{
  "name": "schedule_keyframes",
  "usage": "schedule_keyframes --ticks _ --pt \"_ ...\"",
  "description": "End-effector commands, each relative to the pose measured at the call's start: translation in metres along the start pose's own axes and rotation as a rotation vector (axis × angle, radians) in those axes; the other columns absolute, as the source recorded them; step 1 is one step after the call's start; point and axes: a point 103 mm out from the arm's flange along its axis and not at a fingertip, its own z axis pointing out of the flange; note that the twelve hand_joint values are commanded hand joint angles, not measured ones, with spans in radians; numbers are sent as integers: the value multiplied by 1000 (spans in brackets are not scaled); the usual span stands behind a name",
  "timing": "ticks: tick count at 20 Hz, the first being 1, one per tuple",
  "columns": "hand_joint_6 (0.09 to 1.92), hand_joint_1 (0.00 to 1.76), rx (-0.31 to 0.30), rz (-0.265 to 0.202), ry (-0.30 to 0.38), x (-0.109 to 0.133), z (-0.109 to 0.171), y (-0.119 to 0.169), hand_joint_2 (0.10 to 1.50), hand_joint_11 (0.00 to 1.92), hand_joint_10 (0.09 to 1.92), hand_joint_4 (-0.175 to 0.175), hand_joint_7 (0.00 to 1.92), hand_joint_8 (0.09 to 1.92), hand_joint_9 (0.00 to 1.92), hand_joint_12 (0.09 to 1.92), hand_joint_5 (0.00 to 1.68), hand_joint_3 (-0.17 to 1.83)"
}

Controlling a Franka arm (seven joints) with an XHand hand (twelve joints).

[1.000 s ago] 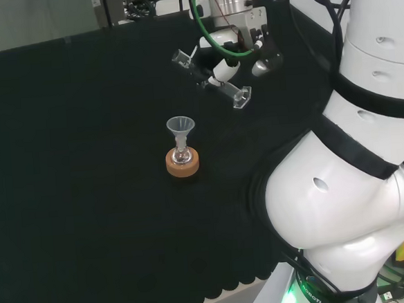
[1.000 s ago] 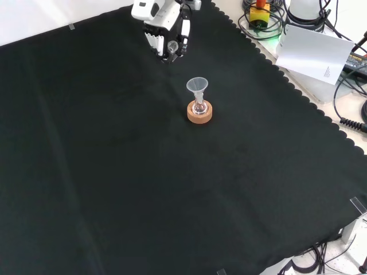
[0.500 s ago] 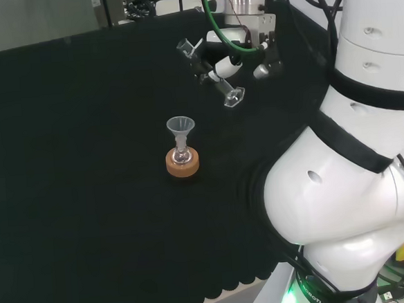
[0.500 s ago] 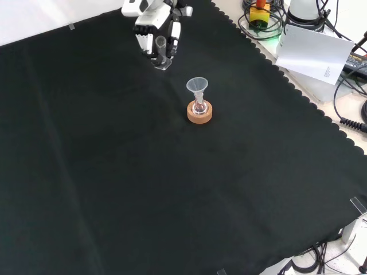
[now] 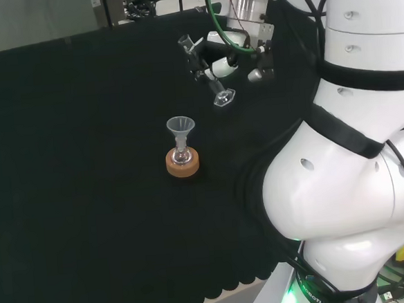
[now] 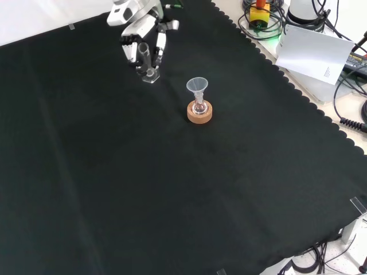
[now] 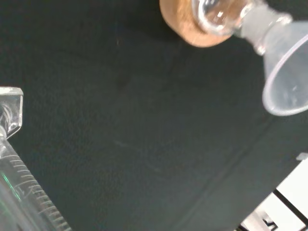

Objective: Put the graduated cylinder back on the table.

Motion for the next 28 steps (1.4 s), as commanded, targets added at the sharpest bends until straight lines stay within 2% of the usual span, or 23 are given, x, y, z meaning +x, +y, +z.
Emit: schedule_keyframes --ticks 1,11,21,28 --pt "1140 1100 -113 -66 71 -21 11 38 1164 1282 87 -94 1212 331 1434 714 904 -1" --pt "1138 1101 -163 -66 147 -51 26 66 1163 1273 87 -95 1202 329 1425 716 905 -1" --pt "1138 1101 -277 -50 239 -80 43 68 1163 1255 87 -97 1165 321 1402 717 905 -1" --pt "1136 1102 -308 -45 261 -91 47 72 1163 1242 87 -98 1142 323 1385 721 906 -1"
